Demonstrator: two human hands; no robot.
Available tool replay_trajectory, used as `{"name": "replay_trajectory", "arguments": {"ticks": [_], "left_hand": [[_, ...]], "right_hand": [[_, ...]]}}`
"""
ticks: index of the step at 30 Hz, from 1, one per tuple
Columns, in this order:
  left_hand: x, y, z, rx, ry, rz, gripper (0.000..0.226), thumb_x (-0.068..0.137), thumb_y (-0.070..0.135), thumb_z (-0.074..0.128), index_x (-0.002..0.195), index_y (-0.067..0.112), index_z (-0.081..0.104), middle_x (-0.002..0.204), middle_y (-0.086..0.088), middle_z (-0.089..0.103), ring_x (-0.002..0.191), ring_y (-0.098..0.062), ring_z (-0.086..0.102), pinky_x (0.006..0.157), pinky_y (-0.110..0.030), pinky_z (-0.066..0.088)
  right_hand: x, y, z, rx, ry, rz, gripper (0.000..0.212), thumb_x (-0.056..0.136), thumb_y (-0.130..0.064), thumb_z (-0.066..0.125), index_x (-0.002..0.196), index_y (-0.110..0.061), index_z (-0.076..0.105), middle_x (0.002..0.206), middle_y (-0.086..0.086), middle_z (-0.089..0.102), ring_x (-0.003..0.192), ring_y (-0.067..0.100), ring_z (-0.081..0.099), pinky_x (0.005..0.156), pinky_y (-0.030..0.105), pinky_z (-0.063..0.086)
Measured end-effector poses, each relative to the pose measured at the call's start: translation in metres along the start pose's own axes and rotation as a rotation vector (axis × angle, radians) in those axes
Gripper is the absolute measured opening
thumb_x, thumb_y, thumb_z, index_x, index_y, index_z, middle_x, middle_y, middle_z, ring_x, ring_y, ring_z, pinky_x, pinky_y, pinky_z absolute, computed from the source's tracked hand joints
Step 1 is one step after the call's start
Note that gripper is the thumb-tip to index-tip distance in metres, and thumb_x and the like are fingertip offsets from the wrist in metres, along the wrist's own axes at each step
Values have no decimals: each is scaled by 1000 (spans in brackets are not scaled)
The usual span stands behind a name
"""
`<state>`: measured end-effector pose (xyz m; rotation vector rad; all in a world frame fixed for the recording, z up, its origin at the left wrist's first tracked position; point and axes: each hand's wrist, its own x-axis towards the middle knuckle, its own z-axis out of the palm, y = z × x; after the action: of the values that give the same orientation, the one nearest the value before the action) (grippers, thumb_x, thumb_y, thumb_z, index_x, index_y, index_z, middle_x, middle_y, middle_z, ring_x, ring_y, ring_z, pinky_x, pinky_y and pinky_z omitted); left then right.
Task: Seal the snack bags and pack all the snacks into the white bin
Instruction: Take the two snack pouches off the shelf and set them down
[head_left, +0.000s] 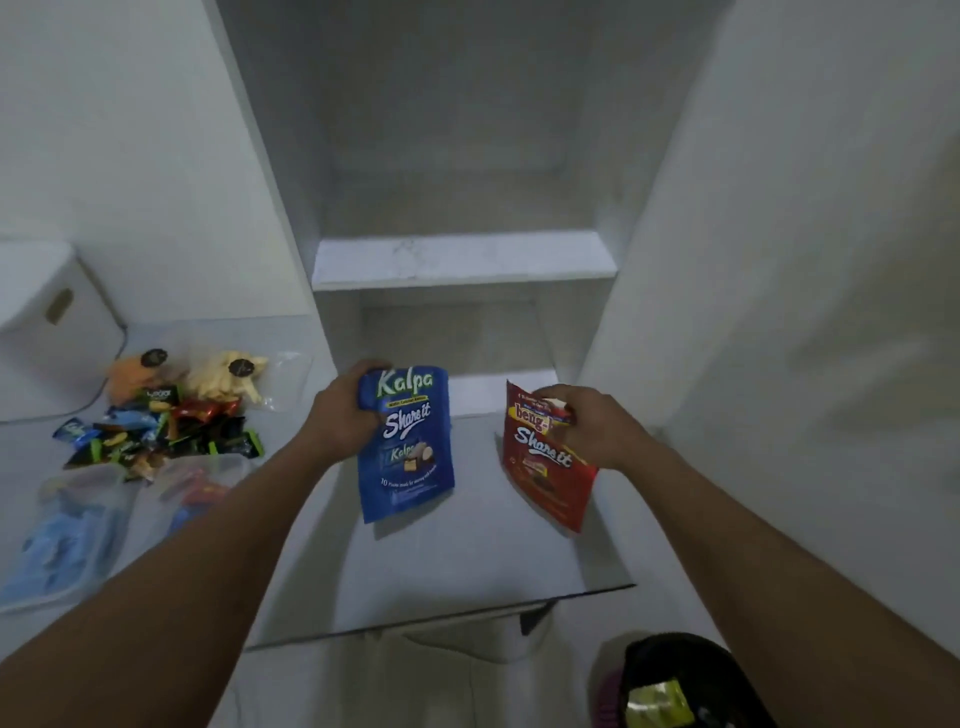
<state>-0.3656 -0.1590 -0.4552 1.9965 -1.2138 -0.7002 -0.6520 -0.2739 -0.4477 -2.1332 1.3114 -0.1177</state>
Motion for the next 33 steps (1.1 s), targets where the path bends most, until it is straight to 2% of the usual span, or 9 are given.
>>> {"name": "replay_trajectory", "arguments": {"ticks": [2,4,6,11,15,19,23,27,33], "left_hand": [[-7,26,-13,-12,-26,60,56,64,23,65,120,28,60,111,-6,71,102,-27,66,96,-43,51],[-14,51,-22,-42,-52,120,51,75,8,71,122,22,60,110,-6,69,100,-23,64,93,-39,51],[-20,73,-27,-80,-90,198,52,79,-5,68,124,18,60,111,-5,68,101,-22,63,95,-43,51],[-46,132,-27,-169,-214,370,56,77,-5,68,121,30,59,117,-7,67,105,-26,66,91,-48,56],[-70,171,-3,-205,-323,464,58,78,-10,67,123,26,61,114,-6,69,101,-25,68,88,-48,57],[-105,202,38,-224,-445,513,56,80,-10,67,122,26,60,113,-7,68,104,-27,66,91,-46,56],[-133,220,92,-228,-552,578,53,71,9,69,116,37,61,112,-1,68,103,-23,66,90,-48,56],[-155,229,159,-208,-629,609,50,83,-4,65,119,30,61,114,-2,68,102,-22,65,90,-42,56],[-175,222,267,-114,-671,604,51,84,-2,63,127,25,61,118,0,67,104,-18,64,89,-30,55]], "right_hand": [[-26,-13,-21,29,71,6,65,83,-10,65,141,-36,51,117,1,71,99,18,69,78,20,49],[-54,-24,-41,33,137,5,65,87,-10,64,144,-37,48,120,1,70,100,19,68,78,22,48],[-84,-32,-59,17,201,14,63,89,-10,62,144,-38,47,120,1,70,96,18,69,76,24,50],[-164,-37,-93,-2,347,95,60,95,-15,58,146,-41,41,117,2,70,91,17,70,74,29,55],[-234,-26,-104,0,454,206,58,96,-16,58,146,-42,41,116,2,69,89,17,71,75,32,60],[-297,-1,-102,25,551,335,58,96,-16,58,146,-42,42,120,3,68,94,20,70,78,35,59],[-347,40,-90,39,642,464,58,96,-17,58,145,-43,42,123,1,68,96,20,69,78,33,57],[-377,95,-71,49,683,585,58,95,-21,58,145,-45,41,126,1,67,99,22,68,85,39,58],[-385,192,-29,69,661,680,57,96,-19,56,148,-38,39,126,5,67,104,26,67,90,38,56]]}}
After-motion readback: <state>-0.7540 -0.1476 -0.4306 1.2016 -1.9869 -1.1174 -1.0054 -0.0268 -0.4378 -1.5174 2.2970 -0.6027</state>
